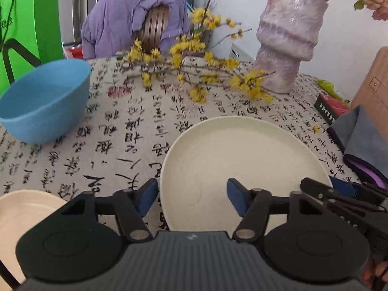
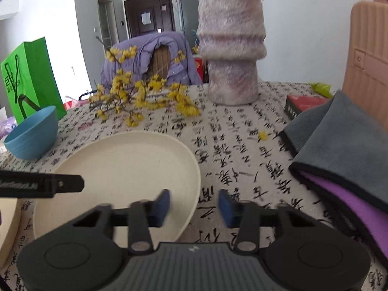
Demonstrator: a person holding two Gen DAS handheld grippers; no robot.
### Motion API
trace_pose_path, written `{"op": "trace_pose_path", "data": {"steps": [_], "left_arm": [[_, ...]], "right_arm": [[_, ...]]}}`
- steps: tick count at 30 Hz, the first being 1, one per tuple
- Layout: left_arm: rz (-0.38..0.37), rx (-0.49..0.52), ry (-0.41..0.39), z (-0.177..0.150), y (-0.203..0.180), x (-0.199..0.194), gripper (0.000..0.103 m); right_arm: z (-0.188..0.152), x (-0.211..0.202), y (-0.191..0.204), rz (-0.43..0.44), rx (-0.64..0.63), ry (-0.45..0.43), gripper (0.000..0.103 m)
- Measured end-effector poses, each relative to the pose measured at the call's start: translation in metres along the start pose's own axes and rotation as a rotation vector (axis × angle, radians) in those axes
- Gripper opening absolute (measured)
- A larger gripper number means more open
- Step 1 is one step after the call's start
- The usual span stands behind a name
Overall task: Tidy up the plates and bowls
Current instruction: 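Carry the plate with the left gripper while the right gripper carries its plate toward the bowls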
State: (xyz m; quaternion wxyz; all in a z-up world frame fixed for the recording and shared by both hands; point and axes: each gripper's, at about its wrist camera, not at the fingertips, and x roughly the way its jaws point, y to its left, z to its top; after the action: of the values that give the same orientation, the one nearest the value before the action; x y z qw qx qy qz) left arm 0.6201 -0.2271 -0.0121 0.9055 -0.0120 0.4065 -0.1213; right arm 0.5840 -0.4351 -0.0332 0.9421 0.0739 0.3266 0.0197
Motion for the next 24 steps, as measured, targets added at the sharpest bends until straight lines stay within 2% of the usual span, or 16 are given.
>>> {"op": "trace_pose_path", "data": {"steps": [2, 3, 5, 7, 15, 24], "left_arm": [[0.016, 0.013, 0.000, -0.002, 0.000, 0.003, 0.047], [0.029, 0.015, -0.007, -0.002, 0.000, 0.004, 0.044], [0.045, 0.002, -0.019, -0.001, 0.002, 0.004, 0.031], [0.046, 0.004, -0.020, -0.001, 0.004, 0.003, 0.027], [0.043, -0.009, -0.039, -0.003, -0.003, -0.028, 0.025], [0.041, -0.041, -0.068, -0.040, -0.017, -0.124, 0.025]], "right_arm": [[0.001, -0.001, 0.001, 0.005, 0.000, -0.003, 0.016], [0.001, -0.001, 0.002, -0.001, -0.004, -0.005, 0.016], [0.001, -0.001, 0.002, -0.004, -0.005, -0.009, 0.016], [0.002, -0.002, 0.000, -0.010, 0.004, -0.011, 0.015], [0.004, -0.036, 0.005, -0.043, -0.001, -0.056, 0.012], [-0.021, -0.136, 0.016, -0.025, -0.012, -0.115, 0.011]]}}
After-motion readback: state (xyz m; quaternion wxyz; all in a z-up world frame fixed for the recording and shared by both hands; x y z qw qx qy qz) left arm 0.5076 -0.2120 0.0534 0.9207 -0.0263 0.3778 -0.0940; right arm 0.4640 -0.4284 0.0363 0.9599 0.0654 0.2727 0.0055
